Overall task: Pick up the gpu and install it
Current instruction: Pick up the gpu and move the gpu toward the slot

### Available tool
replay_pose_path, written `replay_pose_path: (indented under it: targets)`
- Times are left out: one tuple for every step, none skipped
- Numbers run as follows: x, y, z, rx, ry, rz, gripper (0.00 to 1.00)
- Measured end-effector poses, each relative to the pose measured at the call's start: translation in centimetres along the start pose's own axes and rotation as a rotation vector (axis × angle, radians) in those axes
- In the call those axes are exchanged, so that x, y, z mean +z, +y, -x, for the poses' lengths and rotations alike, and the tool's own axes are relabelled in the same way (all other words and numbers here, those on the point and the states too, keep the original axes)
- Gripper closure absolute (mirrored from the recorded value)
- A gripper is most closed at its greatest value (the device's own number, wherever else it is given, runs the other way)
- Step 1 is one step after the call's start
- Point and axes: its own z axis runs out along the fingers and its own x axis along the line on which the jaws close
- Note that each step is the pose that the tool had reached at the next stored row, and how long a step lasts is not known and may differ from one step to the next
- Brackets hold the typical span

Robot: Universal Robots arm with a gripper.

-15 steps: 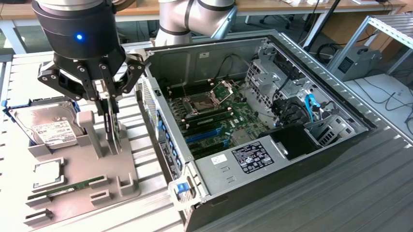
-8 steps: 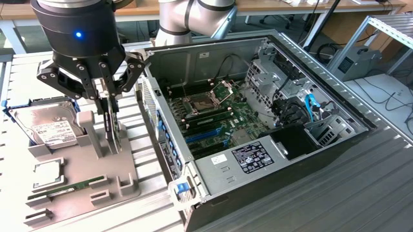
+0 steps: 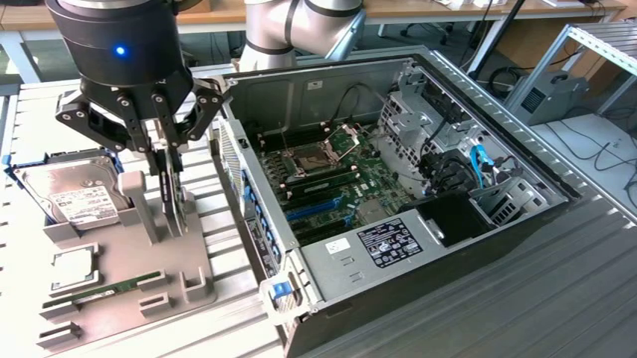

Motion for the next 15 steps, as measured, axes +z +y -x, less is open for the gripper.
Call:
replay_pose_path:
  targets:
    - [-0.03,0.00,0.00,0.000,0.0000,0.0000,0.74]
    - [-0.05,0.00,0.00,0.000,0.0000,0.0001,0.74]
    - [-0.08,0.00,0.00,0.000,0.0000,0.0000,0.74]
    - [-0.11,0.00,0.00,0.000,0.0000,0.0000,0.74]
    - [-0.13,0.00,0.00,0.000,0.0000,0.0000,0.74]
    - [-0.15,0.00,0.01,0.000,0.0000,0.0000,0.74]
    - [-0.17,0.00,0.01,0.000,0.0000,0.0000,0.74]
    - [-0.19,0.00,0.01,0.000,0.0000,0.0000,0.74]
    - [-0.22,0.00,0.01,0.000,0.0001,0.0000,0.74]
    - [-0.24,0.00,0.01,0.000,0.0000,0.0000,0.74]
    - [-0.26,0.00,0.01,0.000,0.0000,0.0000,0.74]
    - [-0.28,0.00,0.01,0.000,0.0000,0.0000,0.74]
    - [-0.30,0.00,0.01,0.000,0.0000,0.0001,0.74]
    - [-0.33,0.00,0.01,0.000,0.0000,0.0000,0.74]
    - [-0.34,0.00,0.01,0.000,0.0000,0.0001,0.74]
